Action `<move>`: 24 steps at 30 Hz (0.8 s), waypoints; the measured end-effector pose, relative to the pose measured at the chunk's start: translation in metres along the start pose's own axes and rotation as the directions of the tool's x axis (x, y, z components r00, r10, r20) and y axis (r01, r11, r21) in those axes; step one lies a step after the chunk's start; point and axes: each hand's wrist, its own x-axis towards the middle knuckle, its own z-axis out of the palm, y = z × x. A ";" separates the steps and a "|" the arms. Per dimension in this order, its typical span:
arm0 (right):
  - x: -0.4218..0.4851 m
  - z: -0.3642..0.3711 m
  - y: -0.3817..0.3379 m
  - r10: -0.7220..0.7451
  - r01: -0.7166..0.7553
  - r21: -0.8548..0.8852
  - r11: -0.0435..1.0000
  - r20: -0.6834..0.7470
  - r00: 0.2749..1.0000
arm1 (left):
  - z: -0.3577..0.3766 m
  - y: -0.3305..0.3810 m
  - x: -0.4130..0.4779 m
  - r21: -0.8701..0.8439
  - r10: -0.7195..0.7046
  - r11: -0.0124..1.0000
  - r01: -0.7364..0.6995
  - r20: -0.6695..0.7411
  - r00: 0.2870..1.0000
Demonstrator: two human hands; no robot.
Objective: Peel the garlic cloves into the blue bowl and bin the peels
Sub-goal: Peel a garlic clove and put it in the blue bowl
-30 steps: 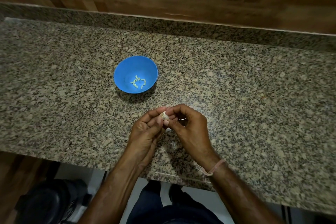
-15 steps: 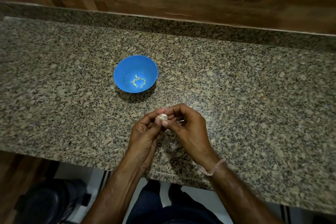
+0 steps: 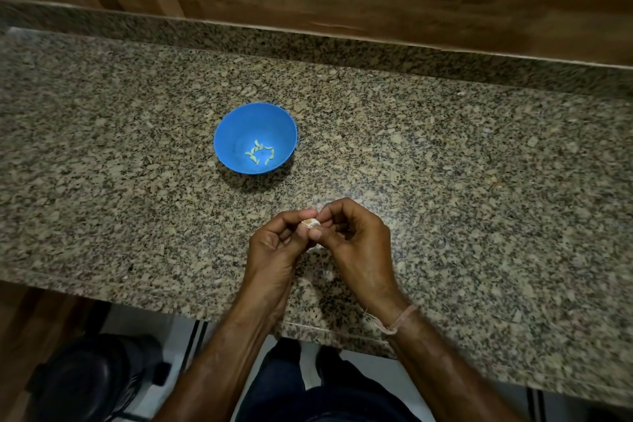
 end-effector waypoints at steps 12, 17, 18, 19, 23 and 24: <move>0.000 0.004 0.006 0.012 -0.015 -0.062 0.998 -0.054 0.998 | -0.001 -0.006 0.005 0.090 0.037 0.995 -0.035 -0.011 0.999; 0.004 0.004 0.009 0.042 -0.045 -0.057 0.997 -0.058 0.997 | -0.001 -0.007 0.006 0.159 0.061 0.986 -0.057 -0.024 0.998; 0.004 0.004 0.009 0.044 -0.047 -0.058 0.997 -0.054 0.998 | -0.002 -0.007 0.006 0.162 0.062 0.985 -0.057 -0.028 0.998; 0.005 0.004 0.010 0.048 -0.050 -0.058 0.997 -0.044 0.998 | -0.003 -0.007 0.007 0.162 0.062 0.985 -0.056 -0.034 0.998; 0.010 0.005 0.013 0.076 -0.075 -0.027 0.997 0.012 0.997 | -0.010 -0.008 0.011 0.216 0.081 0.974 -0.067 -0.056 0.995; 0.012 0.006 0.014 0.085 -0.085 -0.025 0.996 0.015 0.996 | -0.012 -0.008 0.013 0.246 0.087 0.967 -0.071 -0.055 0.995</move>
